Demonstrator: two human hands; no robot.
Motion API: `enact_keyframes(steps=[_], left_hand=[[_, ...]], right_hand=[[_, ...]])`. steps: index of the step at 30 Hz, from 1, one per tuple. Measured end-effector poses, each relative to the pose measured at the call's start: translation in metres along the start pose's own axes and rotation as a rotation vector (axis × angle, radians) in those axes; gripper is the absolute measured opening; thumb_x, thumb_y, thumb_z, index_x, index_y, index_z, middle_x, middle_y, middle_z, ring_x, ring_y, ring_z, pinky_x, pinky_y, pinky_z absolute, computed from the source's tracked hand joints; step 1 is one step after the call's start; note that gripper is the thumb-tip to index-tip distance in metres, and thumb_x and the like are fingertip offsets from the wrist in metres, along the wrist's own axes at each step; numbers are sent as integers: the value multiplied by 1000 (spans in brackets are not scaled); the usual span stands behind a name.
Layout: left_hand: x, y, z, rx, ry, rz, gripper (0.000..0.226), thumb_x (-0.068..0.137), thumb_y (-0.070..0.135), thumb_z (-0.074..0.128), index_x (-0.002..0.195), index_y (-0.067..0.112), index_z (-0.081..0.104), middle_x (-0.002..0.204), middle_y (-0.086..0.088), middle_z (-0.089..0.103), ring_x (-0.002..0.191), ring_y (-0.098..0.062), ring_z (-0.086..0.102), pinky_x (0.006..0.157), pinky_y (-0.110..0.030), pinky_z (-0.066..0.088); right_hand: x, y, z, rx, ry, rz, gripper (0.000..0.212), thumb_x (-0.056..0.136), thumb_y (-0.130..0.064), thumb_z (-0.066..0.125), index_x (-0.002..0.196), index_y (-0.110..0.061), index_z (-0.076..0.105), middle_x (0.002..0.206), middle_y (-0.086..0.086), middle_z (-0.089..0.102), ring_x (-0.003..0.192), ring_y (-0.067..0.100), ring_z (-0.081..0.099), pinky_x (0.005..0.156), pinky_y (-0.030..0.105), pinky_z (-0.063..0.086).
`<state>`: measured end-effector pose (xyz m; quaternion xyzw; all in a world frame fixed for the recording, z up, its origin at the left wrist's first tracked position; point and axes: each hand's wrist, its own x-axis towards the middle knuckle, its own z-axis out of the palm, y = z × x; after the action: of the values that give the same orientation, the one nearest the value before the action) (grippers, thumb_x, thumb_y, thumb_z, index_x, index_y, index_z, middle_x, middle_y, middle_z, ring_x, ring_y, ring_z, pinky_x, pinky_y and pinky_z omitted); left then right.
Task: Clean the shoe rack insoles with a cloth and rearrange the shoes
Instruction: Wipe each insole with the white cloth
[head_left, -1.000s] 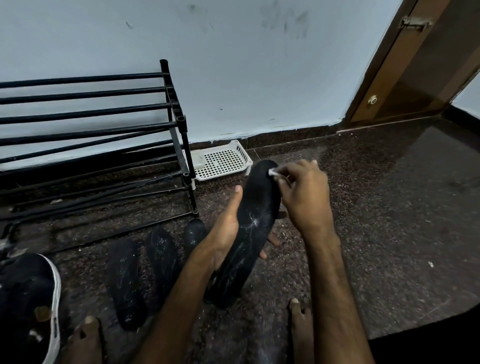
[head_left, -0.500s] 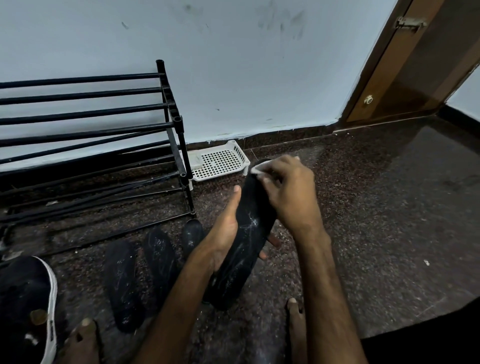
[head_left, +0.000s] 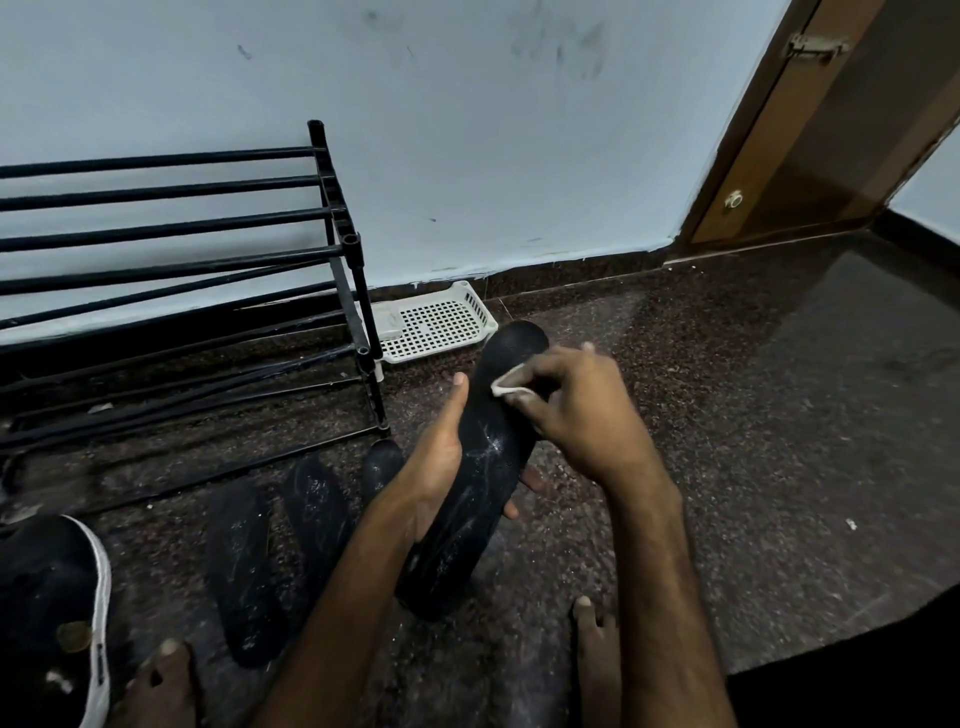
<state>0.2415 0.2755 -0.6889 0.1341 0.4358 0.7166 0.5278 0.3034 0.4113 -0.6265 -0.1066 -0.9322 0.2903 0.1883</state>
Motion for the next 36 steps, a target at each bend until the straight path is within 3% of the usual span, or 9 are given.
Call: enact_keyframes(steps=[5,12,16,20,25,28,30,34,36], left_hand=[[-1,-2,5,31,-29,-4,80,96,69,15,128,9,58,99,-14,73,67,-32,70,49,-35,55],[1,-1,-6,10,-18,23,78,93,70,19,133,13,54,100,-13,73,68,-33,71,49,-38,55],[4,-7,-1,38,-40,23,82,95,69,16,130,6,56,101,-16,71,70,-33,69,49,-36,56],[3,-6,-2,48,-60,30,82,95,70,17,132,8,55,109,-17,69,73,-32,69,51,-36,56],[4,-6,-9,45,-15,70,80,97,67,13,135,9,53,117,-21,67,72,-33,68,51,-37,57],[7,-9,-5,-43,26,69,77,97,67,19,123,10,64,98,-15,72,70,-29,70,53,-37,57],[9,-10,-2,-141,55,97,71,97,65,25,114,15,72,105,-15,72,81,-28,72,62,-38,58],[10,-8,-8,34,132,151,80,93,70,20,131,12,58,120,-24,65,68,-28,68,48,-34,54],[9,-6,-8,39,144,179,77,94,68,18,133,13,56,121,-26,65,64,-27,67,44,-33,54]], right_hand=[[12,7,5,-64,294,123,20,84,-12,73,104,-17,71,103,-4,65,90,7,59,108,51,42],[-2,8,6,4,48,67,10,84,-19,76,91,-26,74,95,-13,68,81,-1,60,122,49,11],[12,10,7,-57,286,105,18,85,-15,73,102,-18,72,102,-4,68,85,5,59,110,54,39],[17,11,11,-25,461,114,18,86,-16,72,104,-16,72,103,-4,68,86,8,62,114,53,33],[-1,18,16,96,607,144,19,87,-22,66,105,-17,71,103,-9,64,88,7,62,97,53,50],[-4,-1,23,19,379,-98,18,86,-15,69,104,-13,72,102,-5,63,91,8,59,117,50,29],[-4,-6,30,-67,219,-145,19,85,-11,71,104,-16,72,102,-5,65,92,3,56,122,42,8],[-15,39,27,-227,321,331,23,88,-18,69,110,-16,69,114,1,65,112,18,54,121,47,21],[-21,55,16,-207,453,436,21,89,-15,68,109,-11,70,111,6,67,104,21,60,118,47,29]])
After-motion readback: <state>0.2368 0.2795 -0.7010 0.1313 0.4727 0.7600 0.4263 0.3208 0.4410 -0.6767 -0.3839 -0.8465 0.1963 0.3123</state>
